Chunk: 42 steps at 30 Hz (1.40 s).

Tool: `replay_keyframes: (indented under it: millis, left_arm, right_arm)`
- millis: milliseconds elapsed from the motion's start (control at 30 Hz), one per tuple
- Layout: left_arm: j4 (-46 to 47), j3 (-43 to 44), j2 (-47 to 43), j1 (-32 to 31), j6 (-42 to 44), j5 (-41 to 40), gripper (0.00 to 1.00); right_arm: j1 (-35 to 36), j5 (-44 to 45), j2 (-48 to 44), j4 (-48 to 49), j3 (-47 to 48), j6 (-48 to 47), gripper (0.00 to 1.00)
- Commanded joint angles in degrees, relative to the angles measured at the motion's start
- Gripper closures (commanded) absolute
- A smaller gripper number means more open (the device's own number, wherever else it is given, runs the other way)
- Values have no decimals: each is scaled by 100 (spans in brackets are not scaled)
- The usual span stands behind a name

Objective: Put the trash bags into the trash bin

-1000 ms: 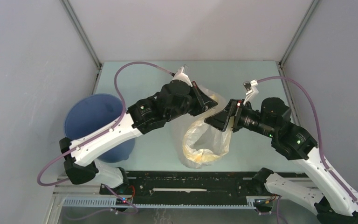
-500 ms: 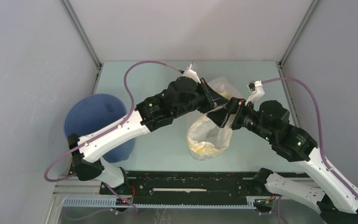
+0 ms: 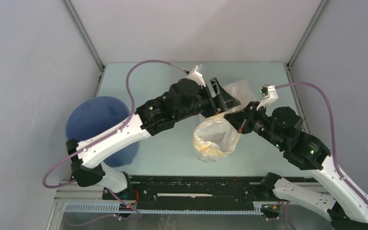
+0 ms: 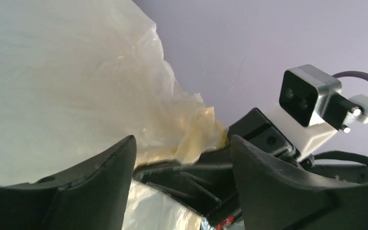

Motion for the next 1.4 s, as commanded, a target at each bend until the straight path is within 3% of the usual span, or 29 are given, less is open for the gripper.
replay_keyframes:
  millis: [0, 67, 200, 367, 467, 833, 1000, 1133, 1200, 1300, 1367]
  left_arm:
    - [-630, 361, -902, 25, 926, -645, 16]
    - [-1159, 293, -1320, 105, 1183, -944, 10]
    - [-2567, -12, -2212, 369, 1419, -1522, 8]
    - [-4555, -210, -2892, 860, 1469, -2427, 9]
    - [-5313, -312, -3019, 1006, 1459, -3182, 11]
    - [-5479, -999, -1969, 1835, 1807, -3686, 10]
    - [-5272, -1079, -1875, 2240, 2073, -3467, 10]
    - [-5077, -1400, -1911, 2605, 2327, -3360, 20]
    - [-4827, -1659, -1958, 2763, 2543, -3185, 31]
    - [-4674, -1878, -1918, 2895, 2758, -3088, 52]
    - [-4673, -1806, -1877, 2904, 2829, -2992, 71]
  right_arm:
    - [10, 92, -204, -39, -15, -349, 100]
    - [-88, -69, -237, -125, -15, -420, 100]
    - [-483, -504, -368, -328, 82, -371, 100]
    - [-1071, -1243, -302, -1087, 845, -585, 100]
    - [-1206, -1248, -265, -1694, 1367, -798, 100]
    - [-1247, -1053, -533, -2403, 2015, -571, 100]
    - [-1242, -827, -813, -2613, 2006, -467, 100]
    - [-1238, -735, -960, -2656, 1998, -352, 100]
    - [-1233, -740, -981, -2640, 2054, -273, 100]
    - [-1234, -813, -939, -2590, 2290, -201, 100]
    - [-1233, -842, -856, -2605, 2527, -185, 100]
